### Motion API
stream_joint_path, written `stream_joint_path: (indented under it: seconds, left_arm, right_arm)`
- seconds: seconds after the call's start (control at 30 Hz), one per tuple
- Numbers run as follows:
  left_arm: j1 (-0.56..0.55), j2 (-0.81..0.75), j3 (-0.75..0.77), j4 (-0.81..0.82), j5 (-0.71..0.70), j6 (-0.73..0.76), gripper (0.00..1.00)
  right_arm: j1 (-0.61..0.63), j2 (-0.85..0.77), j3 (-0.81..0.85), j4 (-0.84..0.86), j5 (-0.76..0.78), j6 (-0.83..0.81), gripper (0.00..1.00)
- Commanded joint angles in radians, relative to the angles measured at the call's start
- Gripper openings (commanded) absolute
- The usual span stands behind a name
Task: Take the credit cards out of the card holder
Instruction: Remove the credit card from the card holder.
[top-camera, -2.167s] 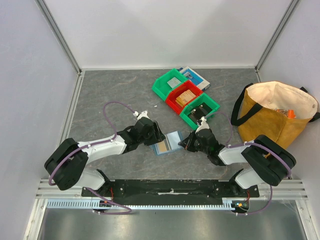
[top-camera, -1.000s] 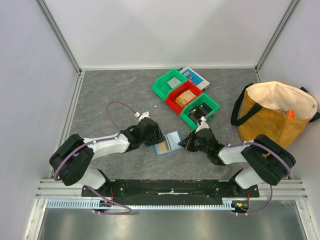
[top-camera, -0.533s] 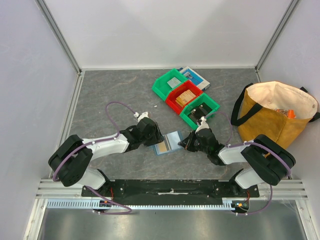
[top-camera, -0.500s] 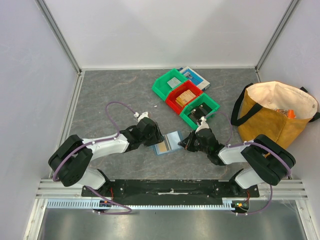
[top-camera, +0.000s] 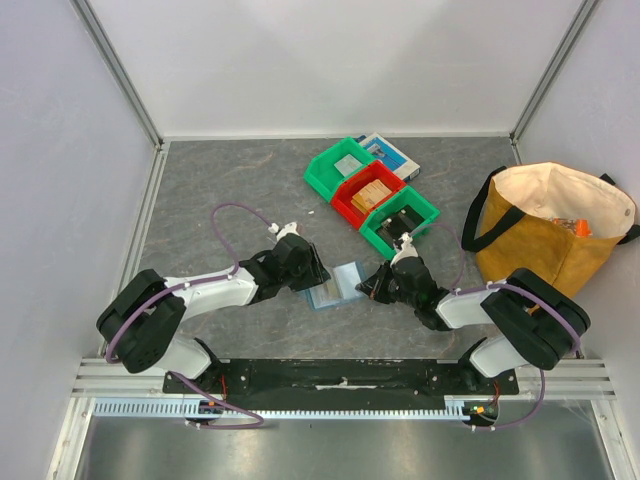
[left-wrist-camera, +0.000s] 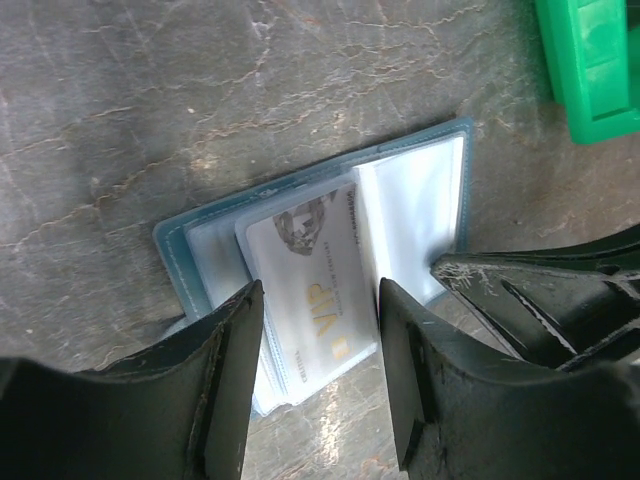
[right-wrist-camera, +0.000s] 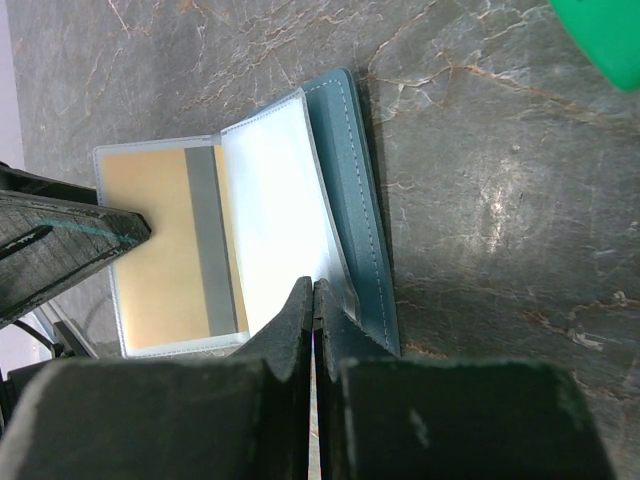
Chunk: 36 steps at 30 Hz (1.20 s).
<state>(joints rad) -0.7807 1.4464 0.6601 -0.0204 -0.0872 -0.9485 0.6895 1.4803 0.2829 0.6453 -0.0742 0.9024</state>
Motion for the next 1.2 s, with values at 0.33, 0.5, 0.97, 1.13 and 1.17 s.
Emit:
stream_joint_path:
  seconds: [0.33,0.5,0.97,1.13,1.17]
  left_arm:
    - [-0.002,-0.012,0.016,0.105,0.066,-0.004,0.55]
    - [-0.003,-0.004,0.030,0.037,0.041,0.027,0.57]
    - [-0.014,-0.038,0.110,-0.110,0.009,0.126,0.71]
    - [-0.012,-0.044,0.116,-0.115,0.004,0.128,0.71]
    - [-0.011,-0.038,0.115,-0.113,0.003,0.128,0.71]
  right_arm:
    - [-0.001,0.038,0.009,-0.059,-0.024,-0.016,0.00]
    - [-0.001,0.040,0.010,-0.058,-0.029,-0.019,0.00]
    - [-0.001,0.046,0.012,-0.053,-0.036,-0.022,0.00]
    - [-0.001,0.051,0.015,-0.052,-0.039,-0.020,0.00]
    - [-0.001,0.052,0.015,-0.050,-0.041,-0.022,0.00]
